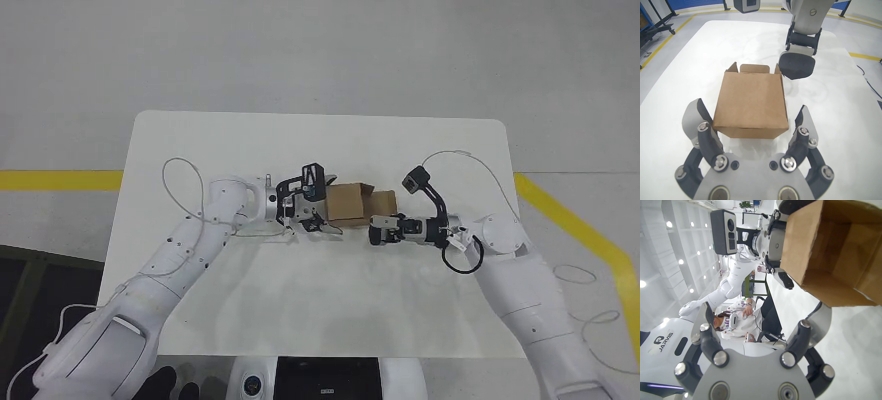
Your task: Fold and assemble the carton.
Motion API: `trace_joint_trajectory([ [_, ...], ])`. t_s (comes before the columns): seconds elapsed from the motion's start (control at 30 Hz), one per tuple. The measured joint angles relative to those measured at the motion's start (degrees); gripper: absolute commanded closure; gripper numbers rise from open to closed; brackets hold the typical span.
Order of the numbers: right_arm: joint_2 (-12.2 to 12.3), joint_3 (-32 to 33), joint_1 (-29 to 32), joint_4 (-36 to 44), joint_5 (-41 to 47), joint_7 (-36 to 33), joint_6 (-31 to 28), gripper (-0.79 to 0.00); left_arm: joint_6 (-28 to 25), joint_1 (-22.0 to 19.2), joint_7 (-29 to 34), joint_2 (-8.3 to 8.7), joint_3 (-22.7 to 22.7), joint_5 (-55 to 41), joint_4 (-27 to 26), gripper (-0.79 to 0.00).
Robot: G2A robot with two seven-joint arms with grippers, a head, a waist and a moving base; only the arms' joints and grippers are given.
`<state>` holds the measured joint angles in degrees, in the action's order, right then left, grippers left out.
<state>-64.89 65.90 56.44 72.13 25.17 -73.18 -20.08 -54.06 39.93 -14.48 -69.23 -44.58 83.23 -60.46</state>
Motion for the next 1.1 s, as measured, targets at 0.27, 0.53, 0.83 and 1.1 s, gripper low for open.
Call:
trace_joint_trajectory([
  [0.27,-0.8,-3.0,-4.8,-5.2,1.4,-3.9,-1.6,-0.785,1.0,0.3,-0.5,-0.50,0.3,-1.0,0.7,-0.785],
  [0.53,0.8,1.5,-3.9,-5.0,1.2,-6.4,0.1,-0.785,2.9,0.5,-0.7,-0.72,-0.7,-2.6,0.8,-0.785],
  [0.83,1.1,3.2,-4.0,-6.9,1.8,-2.5,-4.2,-0.785,3.0,1.1,0.4,-0.91,-1.0,-3.5,0.4,-0.785],
  [1.1,-0.6,-1.6,-7.7,-12.5,4.1,-2.2,-6.8,-0.785,2.6,1.1,1.2,-1.27,-0.8,-4.0,0.5,-0.785],
])
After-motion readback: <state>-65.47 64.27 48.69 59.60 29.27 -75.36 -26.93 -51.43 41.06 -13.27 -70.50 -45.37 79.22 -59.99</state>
